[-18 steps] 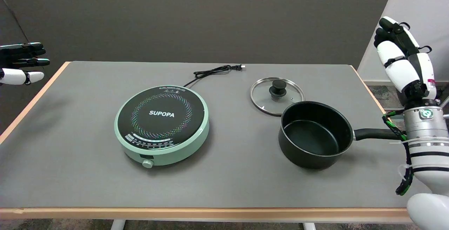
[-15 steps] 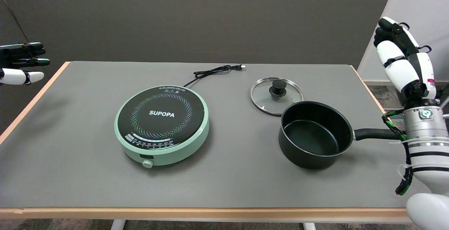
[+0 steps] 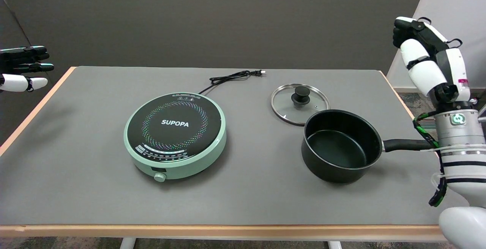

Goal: Pick up the soup pot.

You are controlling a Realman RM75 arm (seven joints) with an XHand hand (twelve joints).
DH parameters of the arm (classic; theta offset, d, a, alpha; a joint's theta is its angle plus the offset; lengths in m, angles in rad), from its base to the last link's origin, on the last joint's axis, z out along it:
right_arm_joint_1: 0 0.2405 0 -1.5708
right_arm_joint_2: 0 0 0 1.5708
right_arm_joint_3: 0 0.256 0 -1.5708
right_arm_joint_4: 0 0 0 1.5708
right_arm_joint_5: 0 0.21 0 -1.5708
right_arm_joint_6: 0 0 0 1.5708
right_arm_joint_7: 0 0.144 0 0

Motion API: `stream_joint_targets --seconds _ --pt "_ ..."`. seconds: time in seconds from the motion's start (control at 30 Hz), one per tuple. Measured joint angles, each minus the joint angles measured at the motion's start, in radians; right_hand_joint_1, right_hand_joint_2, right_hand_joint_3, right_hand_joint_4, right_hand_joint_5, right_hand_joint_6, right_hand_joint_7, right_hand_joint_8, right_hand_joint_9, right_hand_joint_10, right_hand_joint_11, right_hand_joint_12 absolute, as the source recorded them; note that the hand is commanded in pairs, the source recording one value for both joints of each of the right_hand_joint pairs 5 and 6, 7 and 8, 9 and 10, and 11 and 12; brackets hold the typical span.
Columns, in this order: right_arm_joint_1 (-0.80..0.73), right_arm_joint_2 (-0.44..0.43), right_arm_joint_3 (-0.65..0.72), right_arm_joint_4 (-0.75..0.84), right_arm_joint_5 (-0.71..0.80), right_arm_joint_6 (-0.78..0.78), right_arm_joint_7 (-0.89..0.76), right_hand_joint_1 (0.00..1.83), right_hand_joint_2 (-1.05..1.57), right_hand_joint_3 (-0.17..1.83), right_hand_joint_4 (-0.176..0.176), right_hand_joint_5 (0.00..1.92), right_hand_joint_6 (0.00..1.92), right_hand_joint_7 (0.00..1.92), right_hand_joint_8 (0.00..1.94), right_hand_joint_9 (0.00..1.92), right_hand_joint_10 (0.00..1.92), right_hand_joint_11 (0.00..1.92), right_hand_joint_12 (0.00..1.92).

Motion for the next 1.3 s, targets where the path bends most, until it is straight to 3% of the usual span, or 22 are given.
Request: stream_joint_targets --seconds 0.07,0.2,0.33,0.8,1.0,1.07,1.3 --pt "0.003 0.0 0.002 0.004 -0.025 0.001 -0.016 0.7 0.87 0.48 0.007 0.43 0.43 0.43 0.43 0.43 0.43 0.43 0.43" --pt "0.01 0.001 0.005 0.01 -0.07 0.011 -0.072 0.85 0.31 0.62 0.028 0.26 0.26 0.26 0.26 0.26 0.26 0.26 0.26" --pt "0.02 0.001 0.005 0.015 -0.115 0.02 -0.178 0.9 0.07 0.7 0.064 0.17 0.17 0.17 0.17 0.17 0.17 0.17 0.17" --pt "0.021 -0.098 -0.037 0.021 -0.179 0.074 -0.652 0.91 -0.04 0.7 0.085 0.18 0.18 0.18 0.18 0.18 0.18 0.18 0.18" --pt "-0.026 -0.155 -0.077 0.015 -0.159 0.159 -0.818 0.99 0.13 0.51 0.088 0.16 0.16 0.16 0.16 0.16 0.16 0.16 0.16" --pt "-0.043 -0.167 -0.09 0.011 -0.146 0.191 -0.858 0.99 0.15 0.54 0.106 0.15 0.15 0.15 0.15 0.15 0.15 0.15 0.15" --pt "-0.111 -0.193 -0.137 -0.008 -0.078 0.322 -0.978 1.04 0.08 0.66 0.112 0.17 0.17 0.17 0.17 0.17 0.17 0.17 0.17"
